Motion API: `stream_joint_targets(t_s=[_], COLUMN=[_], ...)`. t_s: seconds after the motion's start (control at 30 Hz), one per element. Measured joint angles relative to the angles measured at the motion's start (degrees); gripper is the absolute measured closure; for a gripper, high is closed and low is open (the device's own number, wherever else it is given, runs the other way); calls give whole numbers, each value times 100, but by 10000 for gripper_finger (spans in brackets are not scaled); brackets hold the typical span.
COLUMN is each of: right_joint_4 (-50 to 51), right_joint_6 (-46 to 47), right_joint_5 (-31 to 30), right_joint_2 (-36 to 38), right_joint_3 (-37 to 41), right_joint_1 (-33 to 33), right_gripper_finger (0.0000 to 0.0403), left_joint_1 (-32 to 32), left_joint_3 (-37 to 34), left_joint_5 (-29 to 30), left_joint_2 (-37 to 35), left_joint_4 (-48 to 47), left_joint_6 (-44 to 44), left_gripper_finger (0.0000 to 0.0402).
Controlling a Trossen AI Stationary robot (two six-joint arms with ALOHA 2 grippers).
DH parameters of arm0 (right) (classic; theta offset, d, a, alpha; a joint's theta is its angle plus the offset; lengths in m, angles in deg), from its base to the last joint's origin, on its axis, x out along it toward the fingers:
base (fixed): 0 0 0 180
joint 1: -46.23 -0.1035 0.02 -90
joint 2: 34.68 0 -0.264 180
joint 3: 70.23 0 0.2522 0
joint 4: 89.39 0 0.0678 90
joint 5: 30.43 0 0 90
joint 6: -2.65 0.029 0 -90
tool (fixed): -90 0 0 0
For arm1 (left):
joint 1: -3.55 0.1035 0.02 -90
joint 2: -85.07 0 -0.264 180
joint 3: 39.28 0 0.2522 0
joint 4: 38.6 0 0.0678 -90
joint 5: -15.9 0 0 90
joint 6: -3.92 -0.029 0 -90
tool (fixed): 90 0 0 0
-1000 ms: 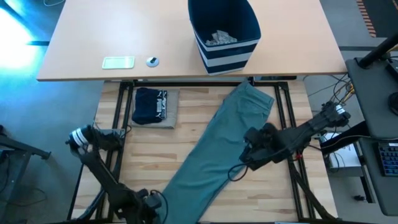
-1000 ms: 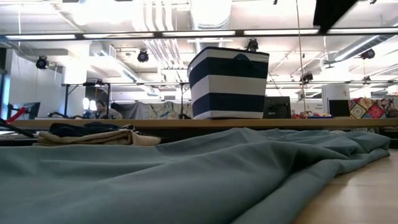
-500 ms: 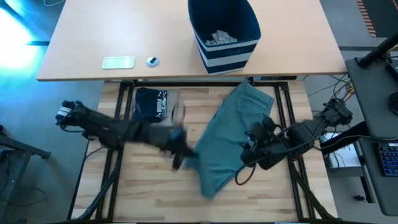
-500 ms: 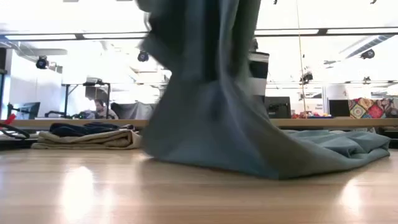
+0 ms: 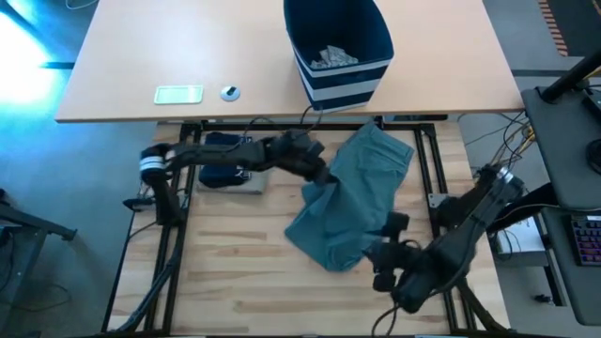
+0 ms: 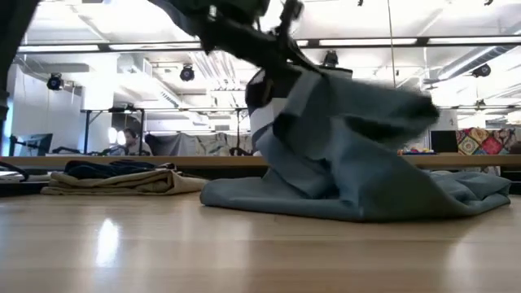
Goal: Fold Laundry from Bin
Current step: Fold the gray pants
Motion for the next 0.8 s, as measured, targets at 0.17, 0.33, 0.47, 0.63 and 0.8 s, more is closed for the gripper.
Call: stream_joint_targets(t_s=[0.17, 0.33, 0.47, 0.63, 0.8], right_joint_4=[2, -157, -549, -659, -1364], right_joint_6=[-484, 43, 89, -97, 154], right_joint_5=[-128, -25, -2, 733, 1898], right_joint_2=[-641, -839, -841, -874, -885], right_joint_3=[21, 23, 46, 303, 802], right_joint_1=[241, 587, 782, 1239, 1951], right_gripper_finger=[177, 177, 177, 177, 177], left_joint_1=[292, 518, 648, 763, 921], left_joint_3=[813, 1630, 2574, 4009, 5473], left_joint_5=[-138, -300, -498, -758, -591], left_joint_2=[690, 1425, 2107, 2871, 3244], left_joint_4=[-906, -1296, -1472, -2802, -5100], left_joint_6=[-30, -232, -520, -1474, -2909], left_gripper_finger=[401, 402, 398, 350, 260])
